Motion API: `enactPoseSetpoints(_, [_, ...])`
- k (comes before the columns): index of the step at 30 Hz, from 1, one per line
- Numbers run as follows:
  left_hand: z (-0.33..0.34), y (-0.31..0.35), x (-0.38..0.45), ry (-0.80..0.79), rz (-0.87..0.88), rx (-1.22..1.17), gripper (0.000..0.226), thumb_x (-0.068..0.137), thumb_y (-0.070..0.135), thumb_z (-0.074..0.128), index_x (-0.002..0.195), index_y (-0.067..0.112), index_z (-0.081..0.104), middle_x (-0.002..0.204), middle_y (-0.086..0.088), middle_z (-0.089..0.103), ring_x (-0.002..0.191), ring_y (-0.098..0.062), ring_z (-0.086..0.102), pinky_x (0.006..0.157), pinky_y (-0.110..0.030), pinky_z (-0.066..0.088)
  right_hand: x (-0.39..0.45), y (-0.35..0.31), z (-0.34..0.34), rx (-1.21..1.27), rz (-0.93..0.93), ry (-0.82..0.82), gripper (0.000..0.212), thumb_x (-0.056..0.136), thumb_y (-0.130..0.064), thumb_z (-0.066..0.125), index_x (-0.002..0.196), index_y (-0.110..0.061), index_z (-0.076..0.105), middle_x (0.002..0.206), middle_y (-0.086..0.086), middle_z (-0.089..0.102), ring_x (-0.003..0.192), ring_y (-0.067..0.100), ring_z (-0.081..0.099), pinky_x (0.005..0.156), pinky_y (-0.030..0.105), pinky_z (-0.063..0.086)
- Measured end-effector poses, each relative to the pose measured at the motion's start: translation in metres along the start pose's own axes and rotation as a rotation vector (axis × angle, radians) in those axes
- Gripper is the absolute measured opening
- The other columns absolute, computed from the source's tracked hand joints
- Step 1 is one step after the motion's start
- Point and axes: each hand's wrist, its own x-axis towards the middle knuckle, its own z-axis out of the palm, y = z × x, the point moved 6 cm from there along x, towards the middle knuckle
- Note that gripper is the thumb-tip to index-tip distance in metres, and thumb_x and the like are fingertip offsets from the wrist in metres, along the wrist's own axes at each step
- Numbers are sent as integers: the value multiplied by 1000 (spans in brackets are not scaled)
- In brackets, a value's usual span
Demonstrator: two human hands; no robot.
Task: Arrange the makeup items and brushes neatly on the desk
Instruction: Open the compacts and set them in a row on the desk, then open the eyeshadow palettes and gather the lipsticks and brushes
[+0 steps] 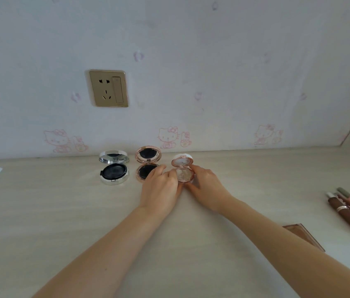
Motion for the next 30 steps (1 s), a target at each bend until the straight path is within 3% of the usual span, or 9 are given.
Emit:
enactPoseSetpoints(3, [11, -6, 7, -24, -5, -5, 36, 96, 37, 47, 111, 8, 64, 105, -5, 71, 126, -22, 47, 102, -31, 35, 8, 2, 2, 2, -9, -2, 29, 92, -23, 54, 120, -14, 54, 104, 7, 65, 97, 26, 56, 79, 32, 43])
enactPoseSetpoints(16, [17, -12, 19, -14, -54, -29, 34, 94, 34, 51, 112, 7, 62, 108, -11, 69, 124, -22, 48, 96, -34, 38, 20, 7, 6, -74, -6, -11, 29, 93, -25, 53, 118, -11, 55, 111, 9, 62, 102, 27, 54, 84, 32, 42])
enactPoseSetpoints(21, [15, -11, 16, -18, -60, -14, 35, 96, 36, 44, 115, 10, 56, 109, -4, 67, 123, -18, 45, 90, -30, 38, 14, 6, 2, -75, 21, -21, 37, 93, -27, 55, 124, -9, 50, 119, 11, 60, 111, 29, 52, 91, 35, 42])
enactPoseSetpoints(27, [-6, -4, 4, 9, -47, -19, 36, 87, 25, 61, 115, 4, 57, 105, -11, 67, 117, -26, 53, 86, -36, 45, -5, 8, -14, -197, 100, -71, 55, 96, -27, 50, 143, -8, 31, 144, 12, 42, 135, 27, 33, 107, 34, 29])
enactPoseSetpoints(30, [-18, 8, -3, 35, -22, -52, 39, 78, 19, 72, 109, -1, 63, 96, -18, 70, 107, -30, 60, 78, -38, 51, -23, 8, -34, -224, 113, -43, 53, 97, -28, 48, 144, -9, 32, 144, 8, 42, 136, 25, 32, 110, 34, 29])
